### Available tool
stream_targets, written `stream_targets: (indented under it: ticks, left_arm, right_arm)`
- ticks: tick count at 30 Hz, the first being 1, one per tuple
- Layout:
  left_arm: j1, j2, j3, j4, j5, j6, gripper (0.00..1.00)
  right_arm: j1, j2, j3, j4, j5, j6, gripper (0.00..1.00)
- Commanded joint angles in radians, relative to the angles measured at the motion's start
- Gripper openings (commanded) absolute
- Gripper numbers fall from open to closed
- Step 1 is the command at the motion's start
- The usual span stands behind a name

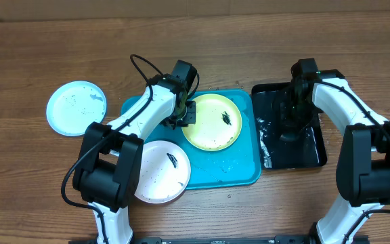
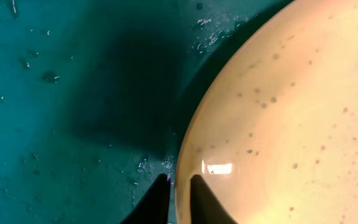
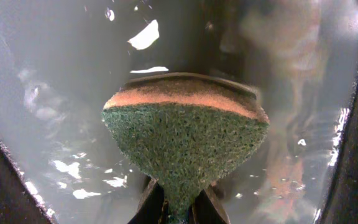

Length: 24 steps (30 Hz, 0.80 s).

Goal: Clean dirty plates on tray and stack at the side
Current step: 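Dip the green sponge in the black water tray with right gripper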

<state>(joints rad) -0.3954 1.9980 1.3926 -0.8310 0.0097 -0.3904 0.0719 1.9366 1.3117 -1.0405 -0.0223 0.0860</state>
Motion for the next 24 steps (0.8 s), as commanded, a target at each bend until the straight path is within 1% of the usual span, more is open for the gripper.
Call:
stream_targets:
  ticks: [1,4,5,7,8,9,24]
  left_arm:
    - [-0.004,-0.006,-0.023,0.014,-0.021,0.009,0.18]
    - [-0.004,-0.006,-0.029,0.021,-0.021,0.009,0.17]
    - [-0.004,-0.006,-0.029,0.021,-0.021,0.009,0.15]
    - [-0.004,-0.006,-0.029,0.022,-0.021,0.009,0.14]
    - [-0.004,-0.006,-0.029,0.021,-0.021,0.009,0.13]
    - [-0.004,-0.006,-0.029,0.021,-0.021,0.009,0.13]
    - [-0.004,-0.006,-0.029,0.021,-0.020,0.009,0.13]
  right_arm:
    - [0.000,-0.009,0.030,0.003,-0.005,0.003,0.04]
    - [0.000,-0.009,0.030,0.006,-0.005,0.003,0.04]
    - [0.000,-0.009,0.030,0.006,-0.005,0.003,0.08]
    - [0.000,-0.009,0.030,0.003,-0.005,0.003,0.22]
    - [0.000,-0.008,0.030,-0.002,-0.005,0.003,0.28]
    - [0.000,-0.008,0.030,-0.009,-0.005,0.003,0.31]
    - [0.000,-0.008,0.028,0.007,-0.001,0.003,0.33]
